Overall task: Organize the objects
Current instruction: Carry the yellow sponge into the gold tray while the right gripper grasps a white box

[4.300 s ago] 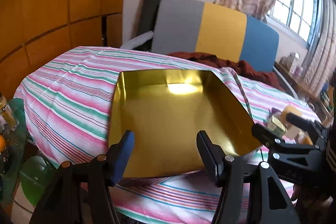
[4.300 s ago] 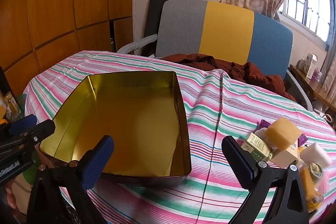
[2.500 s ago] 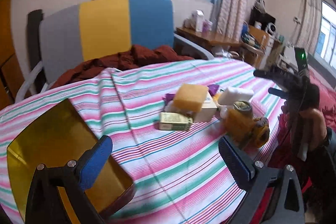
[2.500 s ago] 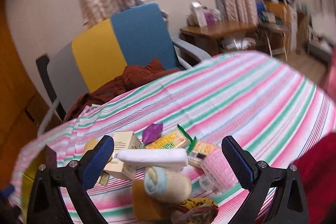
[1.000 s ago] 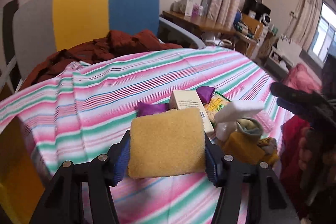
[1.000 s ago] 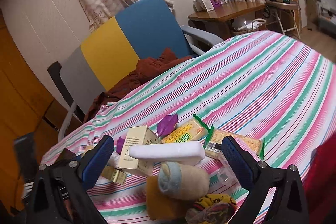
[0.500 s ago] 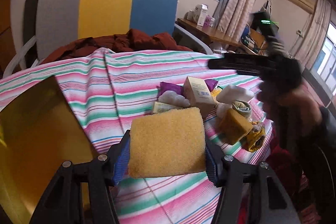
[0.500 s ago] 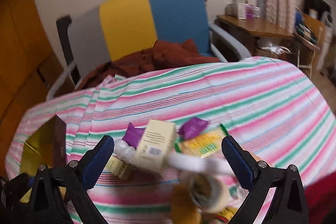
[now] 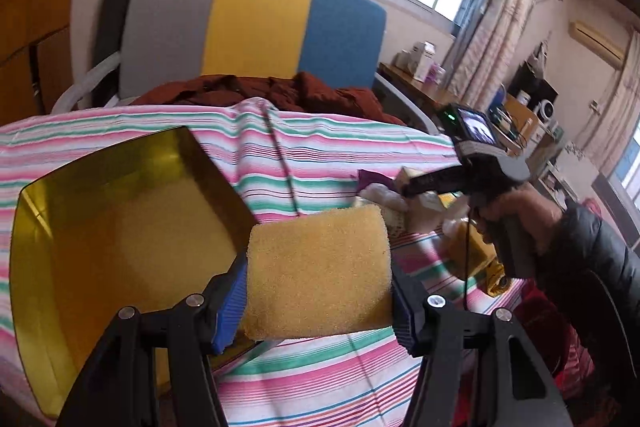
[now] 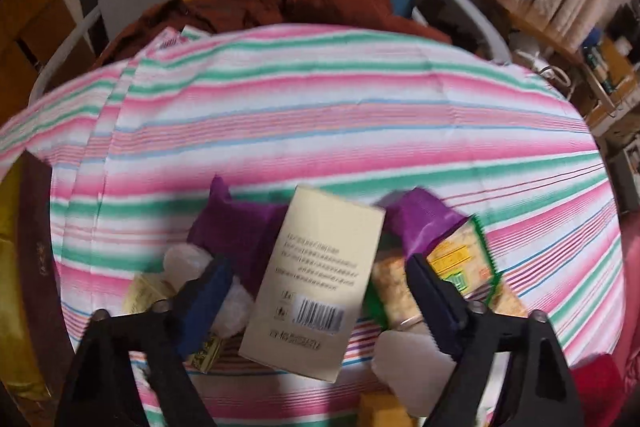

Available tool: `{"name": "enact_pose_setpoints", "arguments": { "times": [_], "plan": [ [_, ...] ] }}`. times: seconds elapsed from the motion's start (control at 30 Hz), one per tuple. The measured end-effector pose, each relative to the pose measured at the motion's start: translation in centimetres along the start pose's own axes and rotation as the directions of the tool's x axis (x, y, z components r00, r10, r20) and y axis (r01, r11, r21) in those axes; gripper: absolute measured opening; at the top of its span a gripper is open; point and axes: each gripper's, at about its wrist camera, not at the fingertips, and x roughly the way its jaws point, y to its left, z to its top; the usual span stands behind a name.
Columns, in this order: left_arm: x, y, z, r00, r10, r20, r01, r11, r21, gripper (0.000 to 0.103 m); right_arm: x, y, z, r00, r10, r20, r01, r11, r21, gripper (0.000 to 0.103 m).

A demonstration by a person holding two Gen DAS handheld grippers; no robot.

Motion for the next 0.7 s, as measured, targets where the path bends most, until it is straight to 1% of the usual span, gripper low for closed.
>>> {"name": "enact_pose_setpoints", "arguments": {
  "times": [0.03,0.07,0.13,0.17,0.23,0.27,0.37,0.4,0.5,0.63,0.7],
  "plan": [
    [-0.3,0.3,-0.1,1.0,0.008,0.005,-0.008,1.0,-0.007,0.062,0.2,0.0,-0.2,1.0,0.002,0.002,-0.002,1.0,0.002,0.055],
    [-0.6,0.7,-0.2,1.0,0.018,0.01,-0.017,1.0,-0.016,0.062,0.1,-0.1,-0.5,1.0,0.004,0.012,-0.004,1.0,0.001,0.053],
    [-1.1,1.7,-0.5,0.999,0.043,0.015,-0.043,0.998,-0.036,0.062,-0.5,-0.4,-0.9,0.999,0.021,0.038,-0.021,1.0,0.005,0.052],
    [-1.4,2.2,-0.6,0.998,0.058,0.019,-0.057,0.997,-0.048,0.062,-1.3,-0.6,-1.1,0.997,0.032,0.068,-0.032,0.999,0.01,0.052],
    [-2.0,3.4,-0.9,0.995,0.098,0.021,-0.096,0.993,-0.068,0.062,-2.7,-0.7,-1.3,0.993,0.02,0.118,-0.022,1.0,0.014,0.052],
    [-2.3,4.1,-1.1,0.992,0.125,0.02,-0.123,0.989,-0.08,0.062,-4.0,-0.9,-1.5,0.986,0.017,0.165,-0.02,1.0,0.013,0.052],
    [-3.4,6.4,-1.9,0.982,0.189,0.019,-0.185,0.975,-0.124,0.062,-6.9,-0.7,-1.9,0.967,0.018,0.253,-0.02,1.0,0.004,0.052],
    [-3.7,7.1,-2.2,0.976,0.215,0.016,-0.211,0.968,-0.138,0.062,-8.2,-0.3,-2.1,0.957,0.03,0.29,-0.028,1.0,-0.013,0.052],
    [-4.7,9.1,-3.0,0.958,0.286,0.007,-0.281,0.943,-0.176,0.062,-11.0,1.4,-2.4,0.931,0.078,0.356,-0.06,0.996,-0.061,0.052],
    [-5.9,11.4,-4.1,0.934,0.358,-0.005,-0.349,0.909,-0.228,0.062,-13.6,5.0,-3.2,0.901,0.178,0.397,-0.13,0.981,-0.145,0.052],
    [-6.2,12.5,-4.6,0.924,0.383,-0.021,-0.375,0.89,-0.26,0.063,-14.5,7.8,-3.5,0.886,0.246,0.392,-0.172,0.962,-0.213,0.052]
  ]
}}
